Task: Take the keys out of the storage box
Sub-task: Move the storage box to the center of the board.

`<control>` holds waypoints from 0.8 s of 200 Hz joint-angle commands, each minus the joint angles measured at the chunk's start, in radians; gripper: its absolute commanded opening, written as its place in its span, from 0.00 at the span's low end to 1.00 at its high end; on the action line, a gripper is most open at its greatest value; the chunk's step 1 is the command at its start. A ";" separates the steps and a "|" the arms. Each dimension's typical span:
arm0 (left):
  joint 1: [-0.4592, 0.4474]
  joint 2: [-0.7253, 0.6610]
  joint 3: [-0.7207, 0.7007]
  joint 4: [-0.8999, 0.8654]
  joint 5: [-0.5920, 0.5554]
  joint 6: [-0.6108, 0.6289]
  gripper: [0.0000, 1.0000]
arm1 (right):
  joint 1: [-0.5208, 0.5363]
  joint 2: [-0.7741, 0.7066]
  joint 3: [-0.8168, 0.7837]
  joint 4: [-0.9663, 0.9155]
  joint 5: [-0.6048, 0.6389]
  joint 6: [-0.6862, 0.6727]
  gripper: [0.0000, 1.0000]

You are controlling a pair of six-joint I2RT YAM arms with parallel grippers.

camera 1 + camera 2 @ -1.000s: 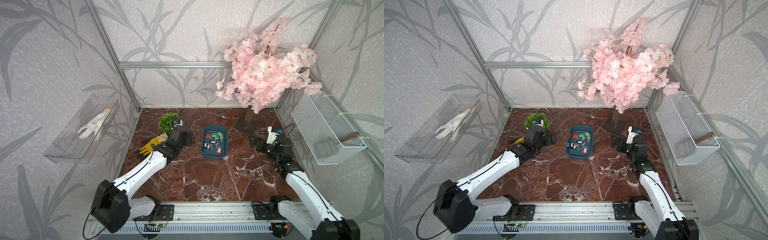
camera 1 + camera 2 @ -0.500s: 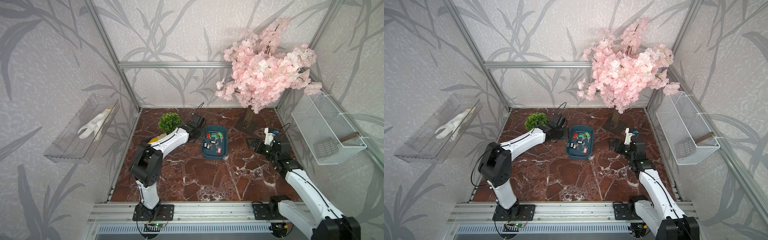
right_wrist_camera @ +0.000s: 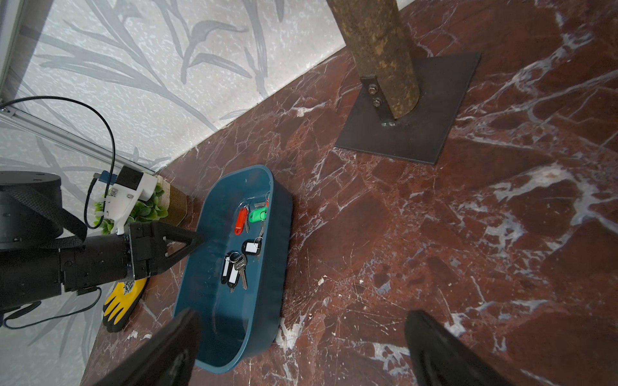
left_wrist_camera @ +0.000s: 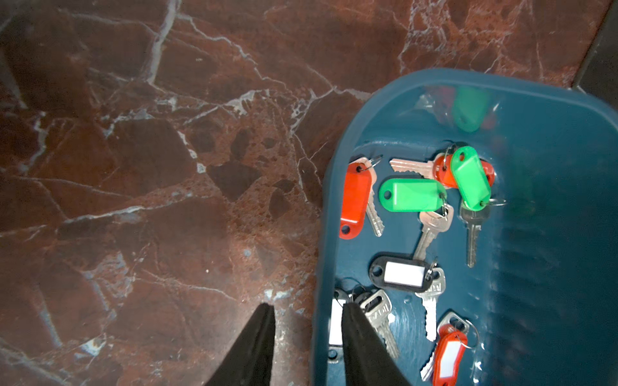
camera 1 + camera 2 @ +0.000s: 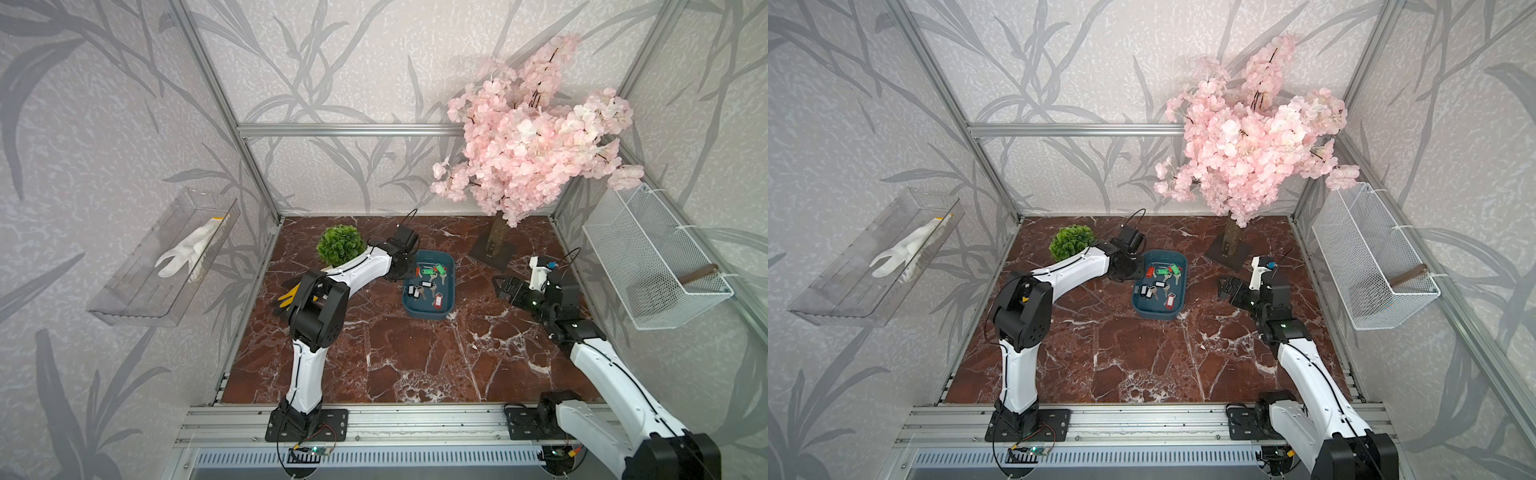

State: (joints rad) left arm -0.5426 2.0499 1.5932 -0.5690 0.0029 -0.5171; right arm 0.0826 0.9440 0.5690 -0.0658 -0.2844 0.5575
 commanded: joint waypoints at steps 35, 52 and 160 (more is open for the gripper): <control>-0.002 0.023 0.024 -0.024 0.004 -0.012 0.23 | 0.005 0.016 -0.009 0.014 0.020 0.020 0.99; -0.001 0.024 0.022 -0.026 0.007 -0.015 0.19 | 0.005 0.018 -0.009 0.016 0.019 0.022 0.99; -0.001 -0.068 -0.096 0.009 0.003 -0.014 0.06 | 0.005 0.003 -0.013 0.003 0.027 0.023 0.99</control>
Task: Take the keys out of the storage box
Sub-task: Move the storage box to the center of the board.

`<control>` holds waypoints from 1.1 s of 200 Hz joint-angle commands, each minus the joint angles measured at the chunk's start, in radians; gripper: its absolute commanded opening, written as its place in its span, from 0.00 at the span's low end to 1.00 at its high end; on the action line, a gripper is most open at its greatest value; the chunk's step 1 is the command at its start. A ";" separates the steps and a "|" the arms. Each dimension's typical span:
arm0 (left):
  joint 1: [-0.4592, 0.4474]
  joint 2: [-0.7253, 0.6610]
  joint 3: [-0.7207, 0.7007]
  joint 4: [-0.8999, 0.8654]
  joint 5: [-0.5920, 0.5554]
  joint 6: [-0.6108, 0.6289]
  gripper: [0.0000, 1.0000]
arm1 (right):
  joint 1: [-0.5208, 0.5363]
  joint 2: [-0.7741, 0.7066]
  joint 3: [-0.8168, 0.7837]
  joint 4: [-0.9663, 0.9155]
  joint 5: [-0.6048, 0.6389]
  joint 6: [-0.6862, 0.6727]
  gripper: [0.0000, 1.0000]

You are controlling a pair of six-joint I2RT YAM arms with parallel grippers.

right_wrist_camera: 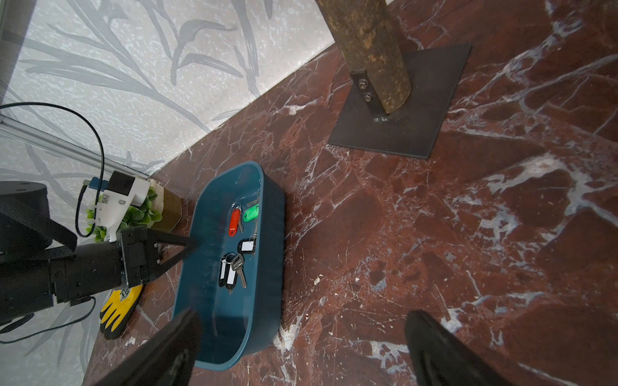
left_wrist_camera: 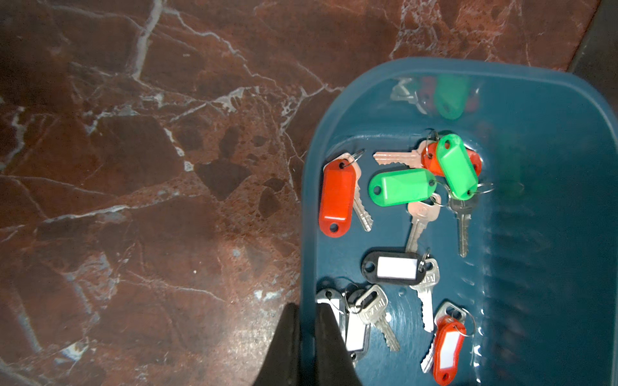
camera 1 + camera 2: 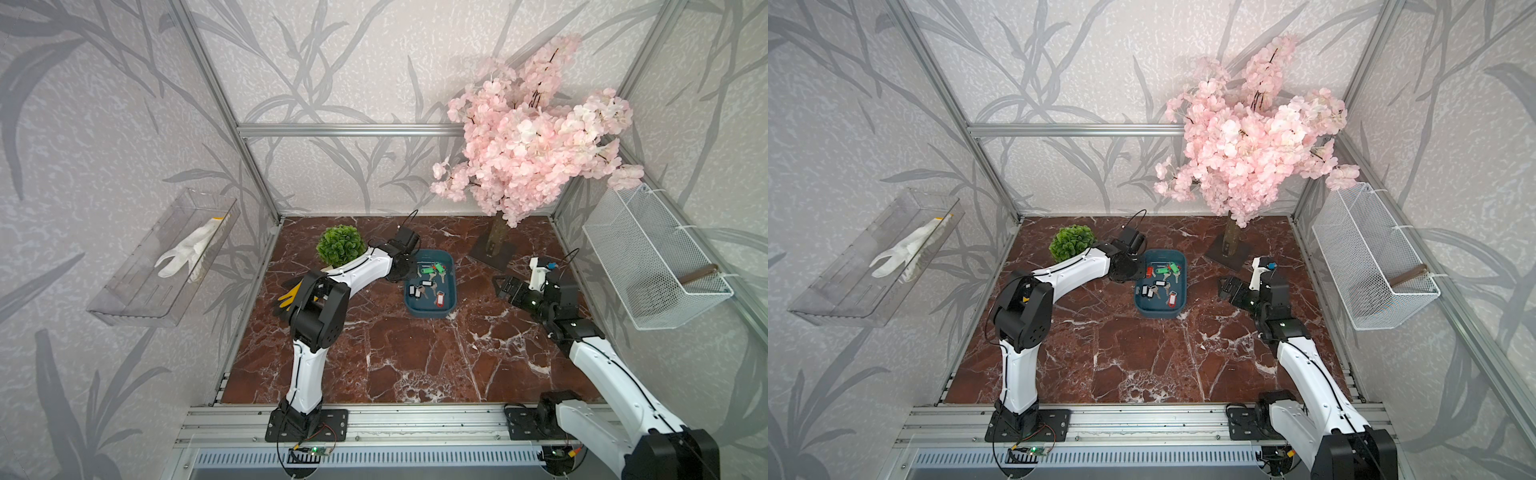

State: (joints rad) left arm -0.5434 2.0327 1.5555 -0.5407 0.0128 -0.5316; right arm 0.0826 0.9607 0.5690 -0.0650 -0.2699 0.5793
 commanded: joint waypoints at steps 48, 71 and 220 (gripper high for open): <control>0.011 -0.161 -0.206 0.023 -0.003 0.014 0.05 | 0.005 -0.020 -0.015 -0.004 0.017 -0.016 0.99; 0.023 -0.222 -0.282 0.028 0.000 0.022 0.05 | 0.005 -0.023 -0.015 -0.007 0.017 -0.025 0.99; 0.243 -0.611 -0.679 -0.055 0.013 0.138 0.08 | 0.005 -0.030 -0.044 0.075 -0.004 -0.112 0.99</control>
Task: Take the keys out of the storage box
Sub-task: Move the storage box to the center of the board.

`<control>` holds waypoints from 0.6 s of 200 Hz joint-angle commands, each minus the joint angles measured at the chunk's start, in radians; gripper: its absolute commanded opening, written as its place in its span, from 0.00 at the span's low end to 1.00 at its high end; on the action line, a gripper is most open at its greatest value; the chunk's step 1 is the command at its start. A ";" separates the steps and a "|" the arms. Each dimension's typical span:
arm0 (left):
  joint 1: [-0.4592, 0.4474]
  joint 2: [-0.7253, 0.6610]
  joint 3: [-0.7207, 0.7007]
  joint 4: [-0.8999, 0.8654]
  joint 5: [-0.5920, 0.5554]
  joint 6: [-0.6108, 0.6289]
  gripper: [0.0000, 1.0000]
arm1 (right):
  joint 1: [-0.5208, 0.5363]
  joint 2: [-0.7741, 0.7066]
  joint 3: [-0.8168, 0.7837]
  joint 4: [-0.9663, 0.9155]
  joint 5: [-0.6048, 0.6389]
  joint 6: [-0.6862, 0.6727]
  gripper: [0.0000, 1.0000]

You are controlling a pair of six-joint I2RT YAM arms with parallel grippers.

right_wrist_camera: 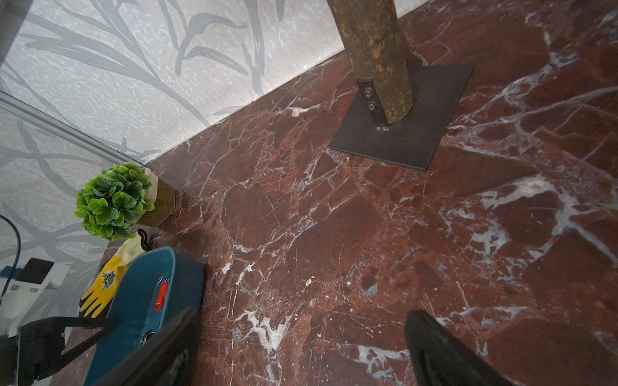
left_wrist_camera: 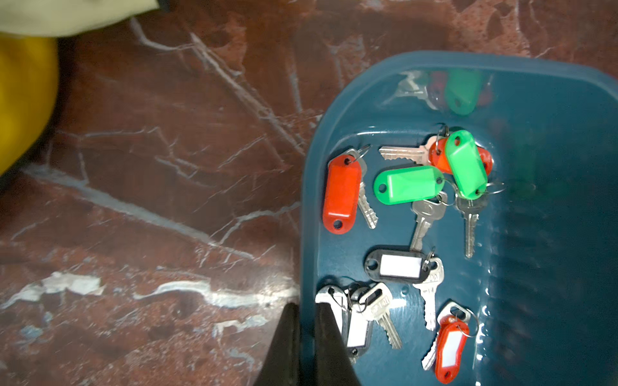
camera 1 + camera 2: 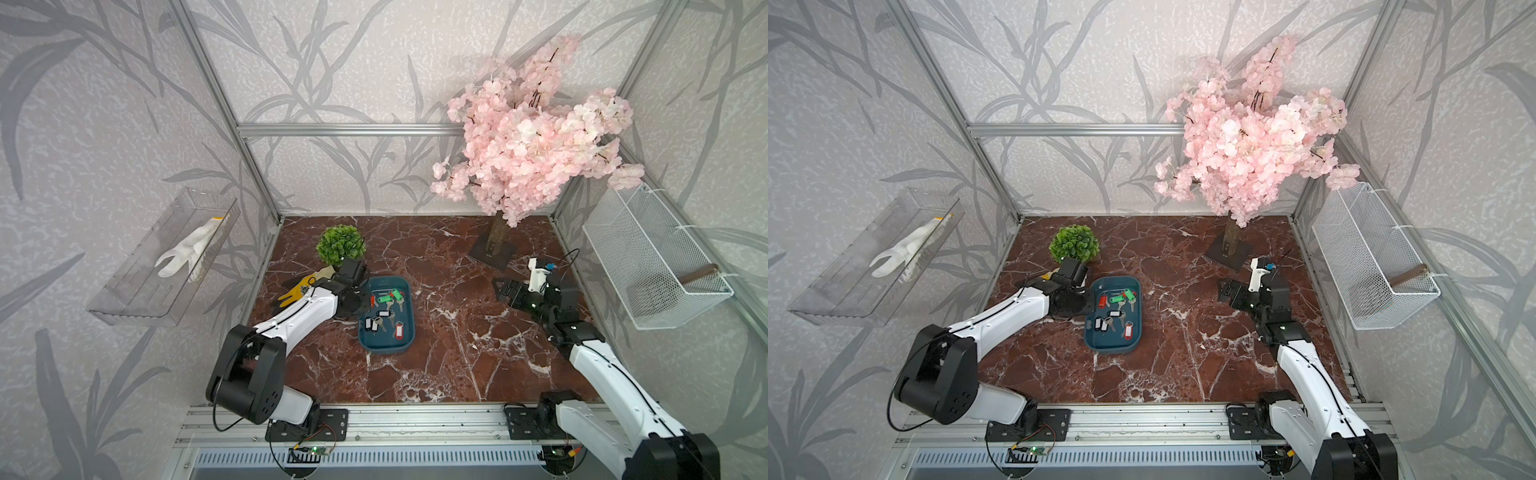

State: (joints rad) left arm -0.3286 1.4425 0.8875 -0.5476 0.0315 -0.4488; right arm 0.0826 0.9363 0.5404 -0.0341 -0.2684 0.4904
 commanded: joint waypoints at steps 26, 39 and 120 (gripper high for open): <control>0.037 0.000 0.009 -0.054 -0.029 0.095 0.10 | 0.005 -0.006 -0.017 0.047 -0.007 -0.028 0.99; 0.039 0.016 0.021 -0.049 -0.033 0.100 0.14 | 0.005 -0.012 -0.020 0.047 -0.005 -0.031 0.99; 0.021 -0.085 0.087 -0.087 0.056 0.089 0.51 | 0.005 -0.047 0.010 0.003 0.000 -0.060 0.99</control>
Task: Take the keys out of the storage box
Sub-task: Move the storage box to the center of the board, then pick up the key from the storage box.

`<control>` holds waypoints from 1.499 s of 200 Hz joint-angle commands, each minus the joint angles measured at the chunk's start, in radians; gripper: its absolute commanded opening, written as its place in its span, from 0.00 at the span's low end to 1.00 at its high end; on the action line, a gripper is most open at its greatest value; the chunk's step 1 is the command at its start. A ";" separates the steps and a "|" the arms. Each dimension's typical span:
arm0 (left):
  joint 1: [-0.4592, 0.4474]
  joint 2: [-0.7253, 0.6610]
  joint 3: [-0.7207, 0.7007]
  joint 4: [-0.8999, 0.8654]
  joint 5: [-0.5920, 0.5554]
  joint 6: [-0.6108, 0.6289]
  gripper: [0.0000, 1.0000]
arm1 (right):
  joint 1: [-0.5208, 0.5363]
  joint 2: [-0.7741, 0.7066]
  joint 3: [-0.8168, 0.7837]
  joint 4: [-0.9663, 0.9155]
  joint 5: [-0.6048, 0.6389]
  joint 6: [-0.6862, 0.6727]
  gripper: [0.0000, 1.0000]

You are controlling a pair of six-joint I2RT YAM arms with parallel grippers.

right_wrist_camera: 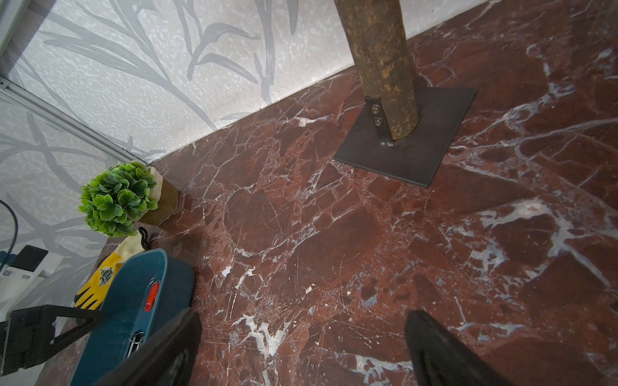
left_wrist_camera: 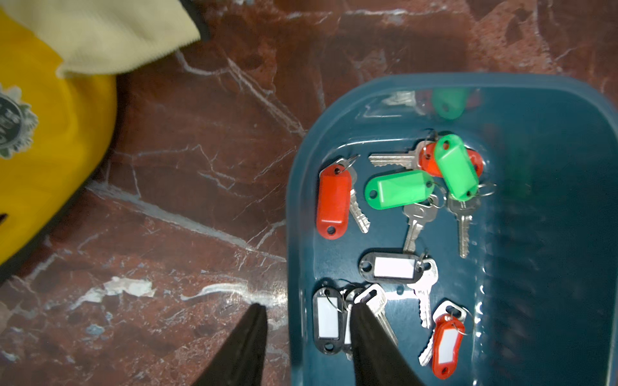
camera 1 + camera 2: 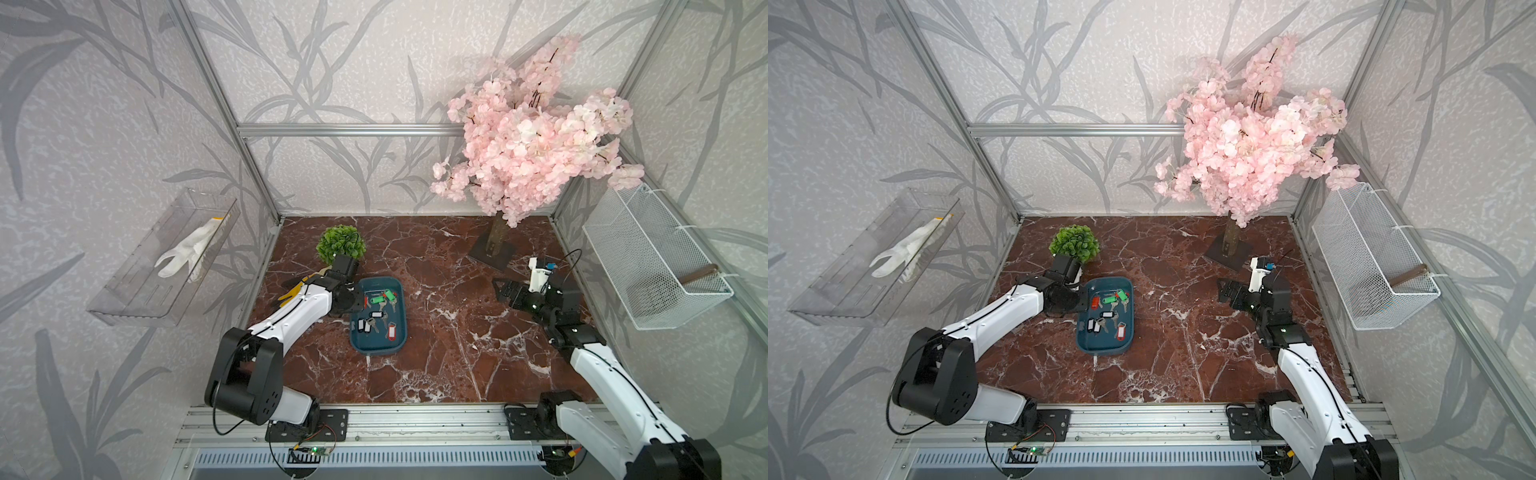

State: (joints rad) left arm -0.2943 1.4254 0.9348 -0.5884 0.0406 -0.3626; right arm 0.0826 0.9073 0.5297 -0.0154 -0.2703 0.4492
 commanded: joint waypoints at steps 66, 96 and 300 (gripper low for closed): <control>-0.123 0.008 0.081 0.020 0.204 -0.051 0.52 | 0.005 -0.002 0.026 0.008 -0.013 0.009 0.99; -0.170 0.136 0.129 0.026 0.184 -0.053 0.49 | 0.005 -0.010 0.024 -0.003 -0.015 0.011 0.99; -0.174 0.349 0.175 0.055 0.126 -0.047 0.25 | 0.005 -0.027 0.015 -0.018 0.003 0.023 0.99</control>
State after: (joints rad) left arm -0.4683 1.7584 1.0916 -0.5404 0.1627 -0.4187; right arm 0.0826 0.8921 0.5297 -0.0292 -0.2710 0.4675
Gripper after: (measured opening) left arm 0.262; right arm 0.993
